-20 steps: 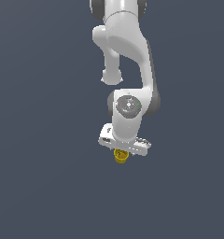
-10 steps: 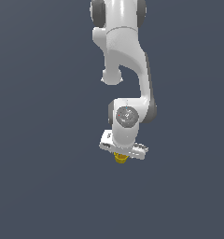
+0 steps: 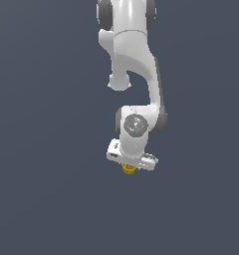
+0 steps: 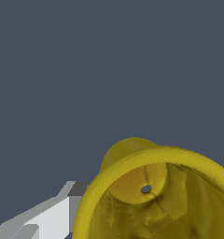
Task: Pick up the object and move it to a goal position.
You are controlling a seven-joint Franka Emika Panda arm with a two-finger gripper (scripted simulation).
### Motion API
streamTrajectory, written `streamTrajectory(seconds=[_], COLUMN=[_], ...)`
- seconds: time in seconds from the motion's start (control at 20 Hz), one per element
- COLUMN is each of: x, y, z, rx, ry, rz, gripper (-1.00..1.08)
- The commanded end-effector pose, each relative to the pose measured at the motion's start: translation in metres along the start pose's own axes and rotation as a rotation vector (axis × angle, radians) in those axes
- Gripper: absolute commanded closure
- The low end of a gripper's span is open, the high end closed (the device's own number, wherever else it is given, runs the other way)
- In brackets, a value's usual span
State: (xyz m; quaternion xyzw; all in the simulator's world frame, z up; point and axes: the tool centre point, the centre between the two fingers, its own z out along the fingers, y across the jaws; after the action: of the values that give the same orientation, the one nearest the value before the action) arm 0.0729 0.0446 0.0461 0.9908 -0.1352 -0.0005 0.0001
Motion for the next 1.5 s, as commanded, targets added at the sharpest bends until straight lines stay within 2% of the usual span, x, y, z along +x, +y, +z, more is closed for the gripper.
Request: streamTrajectory(seconds=[0.0, 0.4, 0.75, 1.05, 1.45], x=[0.0, -0.002, -0.014, -0.033, -0.071], y=[0.0, 0.003, 0.015, 0.037, 0.078], z=[0.0, -0.001, -0.005, -0.012, -0.026], rx=[0.0, 0.0, 0.0, 0.0, 0.0], ry=[0.001, 0.0, 0.0, 0.0, 0.0], rz=[0.0, 0.0, 0.0, 0.0, 0.0], gripper=[1.08, 1.08, 1.08, 1.08, 1.08])
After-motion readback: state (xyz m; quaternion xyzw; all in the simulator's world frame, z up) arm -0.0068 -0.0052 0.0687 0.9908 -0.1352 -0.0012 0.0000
